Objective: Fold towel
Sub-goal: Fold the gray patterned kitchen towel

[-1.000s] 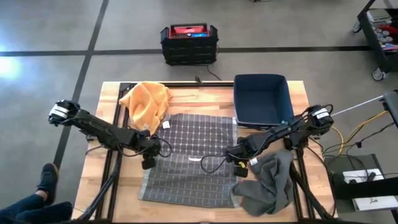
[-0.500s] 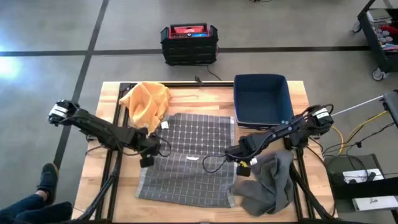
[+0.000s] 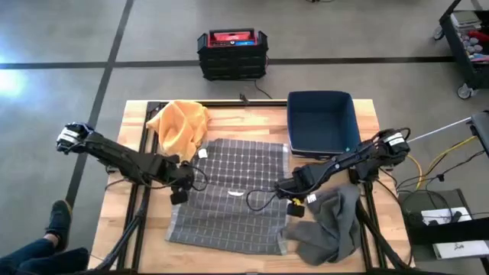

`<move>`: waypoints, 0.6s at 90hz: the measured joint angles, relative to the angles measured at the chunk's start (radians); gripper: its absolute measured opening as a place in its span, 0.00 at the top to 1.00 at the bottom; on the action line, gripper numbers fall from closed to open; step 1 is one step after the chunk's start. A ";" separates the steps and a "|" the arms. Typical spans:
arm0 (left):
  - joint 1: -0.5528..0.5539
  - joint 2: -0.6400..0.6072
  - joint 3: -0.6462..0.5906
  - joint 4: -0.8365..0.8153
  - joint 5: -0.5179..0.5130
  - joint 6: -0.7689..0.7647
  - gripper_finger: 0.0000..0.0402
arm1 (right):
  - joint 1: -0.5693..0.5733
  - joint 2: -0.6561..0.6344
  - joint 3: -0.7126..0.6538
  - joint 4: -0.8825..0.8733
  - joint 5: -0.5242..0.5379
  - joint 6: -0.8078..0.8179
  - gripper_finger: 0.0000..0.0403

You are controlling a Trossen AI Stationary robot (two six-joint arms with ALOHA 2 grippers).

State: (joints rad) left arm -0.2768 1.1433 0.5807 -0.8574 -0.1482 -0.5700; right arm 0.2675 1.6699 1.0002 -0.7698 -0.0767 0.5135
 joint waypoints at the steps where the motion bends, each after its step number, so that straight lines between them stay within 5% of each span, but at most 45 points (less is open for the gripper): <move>1: 0.000 0.000 -0.003 0.001 0.000 0.000 1.00 | 0.001 0.000 -0.001 0.002 0.000 0.000 0.89; 29: 0.000 0.000 -0.019 0.060 0.001 0.016 0.89 | 0.003 0.002 -0.018 0.136 0.106 -0.037 0.60; 54: 0.000 0.000 -0.019 0.063 0.001 0.038 0.66 | 0.005 0.003 -0.088 0.213 0.103 0.011 0.58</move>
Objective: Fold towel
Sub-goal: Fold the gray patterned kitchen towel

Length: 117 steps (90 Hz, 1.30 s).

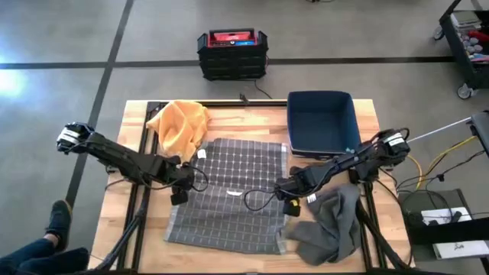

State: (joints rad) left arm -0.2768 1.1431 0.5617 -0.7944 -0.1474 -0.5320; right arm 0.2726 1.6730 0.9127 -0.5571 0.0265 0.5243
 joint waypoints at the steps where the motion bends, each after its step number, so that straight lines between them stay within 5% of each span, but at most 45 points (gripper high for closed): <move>1: 0.000 0.000 0.000 0.000 0.000 0.000 0.65 | 0.000 0.000 -0.002 0.003 0.000 0.000 0.58; 35: -0.001 -0.023 0.031 0.001 0.026 0.060 0.54 | 0.000 0.000 -0.021 0.033 0.003 0.004 0.72; 63: 0.000 0.051 -0.011 0.051 0.012 0.067 0.62 | 0.004 0.000 -0.022 0.039 0.002 -0.018 0.72; 117: -0.002 0.032 -0.001 0.044 0.197 0.043 0.75 | 0.005 0.000 -0.029 0.042 0.002 -0.068 0.69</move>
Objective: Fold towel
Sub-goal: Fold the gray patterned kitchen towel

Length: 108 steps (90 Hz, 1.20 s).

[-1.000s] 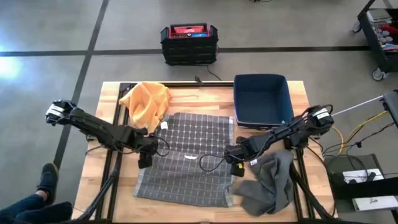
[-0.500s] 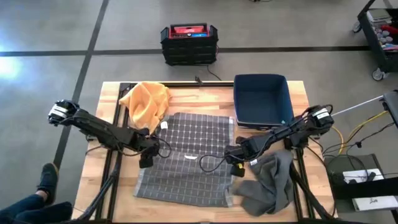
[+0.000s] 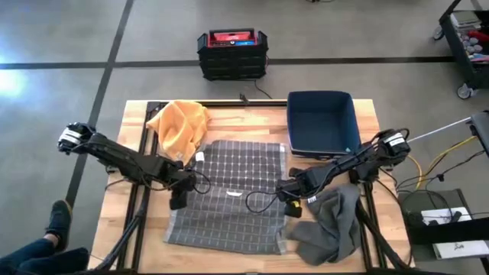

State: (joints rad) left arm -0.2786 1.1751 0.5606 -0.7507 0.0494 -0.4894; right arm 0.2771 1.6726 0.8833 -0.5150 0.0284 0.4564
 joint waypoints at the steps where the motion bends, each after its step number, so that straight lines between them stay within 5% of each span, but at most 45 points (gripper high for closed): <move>1: 0.000 0.000 0.000 0.000 0.001 0.000 0.75 | 0.000 0.000 0.000 0.000 0.000 0.000 0.69; 24: 0.000 -0.026 0.013 0.026 -0.081 0.006 0.77 | 0.000 0.000 0.000 -0.001 0.000 0.003 0.73; 63: -0.005 0.002 0.036 0.035 -0.039 0.028 0.53 | 0.000 0.000 -0.001 0.003 0.000 -0.003 0.67; 108: -0.015 0.029 0.010 0.007 -0.048 -0.036 0.68 | 0.001 0.001 -0.002 0.004 0.020 -0.023 0.71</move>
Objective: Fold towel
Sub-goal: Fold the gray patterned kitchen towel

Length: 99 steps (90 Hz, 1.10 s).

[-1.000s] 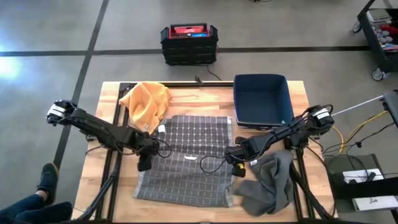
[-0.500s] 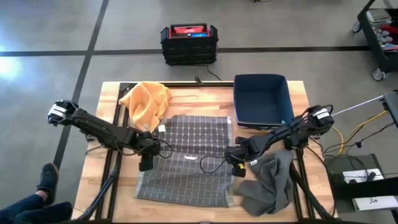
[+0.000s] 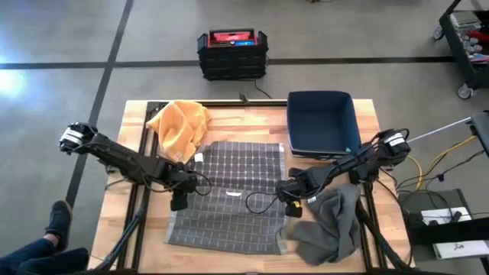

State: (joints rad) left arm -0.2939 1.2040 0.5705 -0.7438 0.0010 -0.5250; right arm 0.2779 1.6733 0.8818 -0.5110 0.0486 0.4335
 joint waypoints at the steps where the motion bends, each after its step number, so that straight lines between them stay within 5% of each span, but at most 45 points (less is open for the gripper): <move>1: 0.000 0.000 0.000 -0.001 0.000 -0.002 0.69 | 0.000 0.000 0.000 0.000 0.000 0.000 0.71; 99: 0.000 0.008 0.005 -0.086 -0.002 -0.009 0.81 | 0.000 0.000 -0.001 0.002 0.005 -0.026 0.69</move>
State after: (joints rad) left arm -0.2943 1.2123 0.5756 -0.8299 -0.0008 -0.5339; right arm 0.2779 1.6737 0.8806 -0.5088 0.0532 0.4072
